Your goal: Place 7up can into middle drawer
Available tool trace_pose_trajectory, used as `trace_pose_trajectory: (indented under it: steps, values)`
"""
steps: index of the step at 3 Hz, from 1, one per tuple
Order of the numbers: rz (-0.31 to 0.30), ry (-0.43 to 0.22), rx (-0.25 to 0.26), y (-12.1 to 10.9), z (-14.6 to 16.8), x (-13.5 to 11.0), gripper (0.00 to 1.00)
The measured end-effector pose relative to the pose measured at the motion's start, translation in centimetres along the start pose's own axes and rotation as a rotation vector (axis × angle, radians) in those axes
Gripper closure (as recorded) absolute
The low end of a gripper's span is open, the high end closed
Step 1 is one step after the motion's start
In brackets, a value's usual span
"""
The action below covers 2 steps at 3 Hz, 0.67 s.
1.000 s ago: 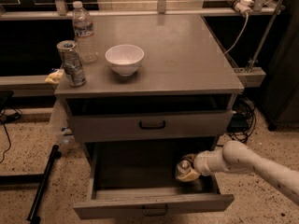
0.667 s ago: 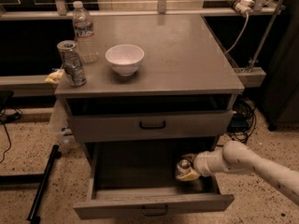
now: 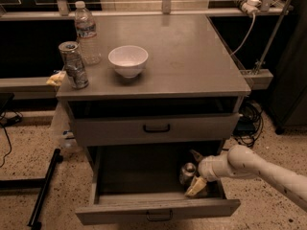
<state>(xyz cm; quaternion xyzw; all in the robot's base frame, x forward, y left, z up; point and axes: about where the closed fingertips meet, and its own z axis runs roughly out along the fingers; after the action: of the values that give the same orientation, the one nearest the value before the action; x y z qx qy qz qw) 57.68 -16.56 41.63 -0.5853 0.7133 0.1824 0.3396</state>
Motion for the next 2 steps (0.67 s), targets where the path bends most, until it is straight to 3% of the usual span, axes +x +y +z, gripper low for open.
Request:
trace_pose_trajectory:
  steps: [1,2]
  values:
    - [-0.001,0.000,0.000,0.00,-0.01,-0.01,0.00]
    - [-0.040,0.021,0.011,-0.09,-0.47,-0.37,0.00]
